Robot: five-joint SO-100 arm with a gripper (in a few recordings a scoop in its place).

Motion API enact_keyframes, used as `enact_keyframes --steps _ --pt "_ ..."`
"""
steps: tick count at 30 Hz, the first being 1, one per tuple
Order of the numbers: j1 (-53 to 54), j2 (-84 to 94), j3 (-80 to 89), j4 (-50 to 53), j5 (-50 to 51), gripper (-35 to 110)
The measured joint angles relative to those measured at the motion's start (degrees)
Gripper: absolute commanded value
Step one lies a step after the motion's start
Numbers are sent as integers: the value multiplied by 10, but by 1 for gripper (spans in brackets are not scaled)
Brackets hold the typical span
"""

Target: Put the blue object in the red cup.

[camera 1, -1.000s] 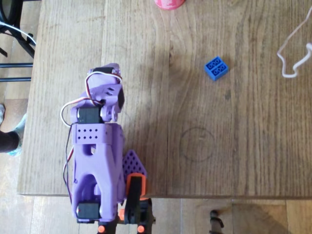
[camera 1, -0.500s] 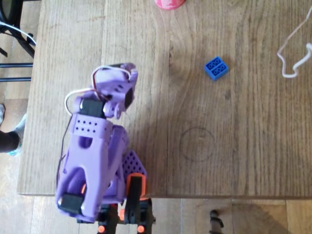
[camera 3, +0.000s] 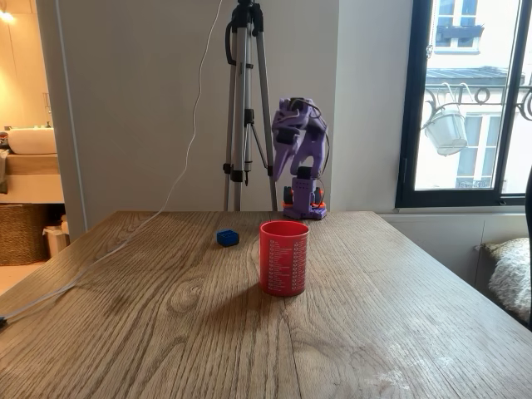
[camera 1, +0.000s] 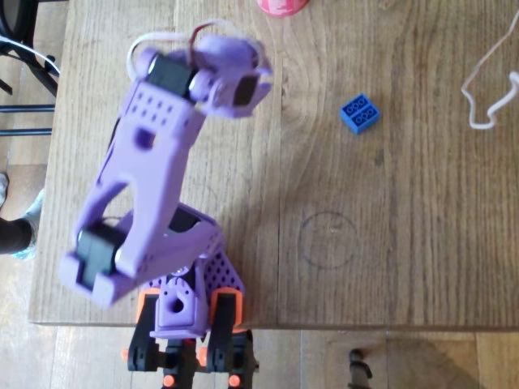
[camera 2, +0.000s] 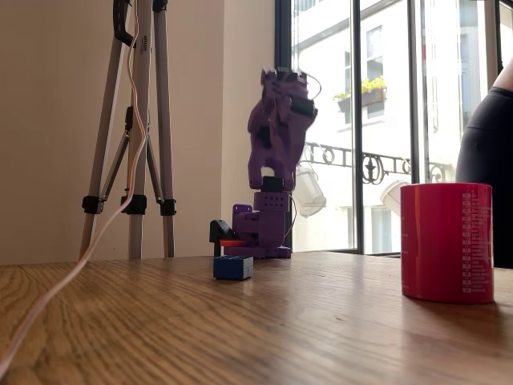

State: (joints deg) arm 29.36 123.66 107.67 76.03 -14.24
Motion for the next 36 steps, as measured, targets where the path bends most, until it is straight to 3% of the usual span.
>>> enact_keyframes --steps 10,18,27,36 --pt "48 -308 -336 155 194 1" --pt "47 -455 -431 144 306 1" --pt "83 -524 -406 48 301 1" --pt "111 -525 -379 59 298 1"
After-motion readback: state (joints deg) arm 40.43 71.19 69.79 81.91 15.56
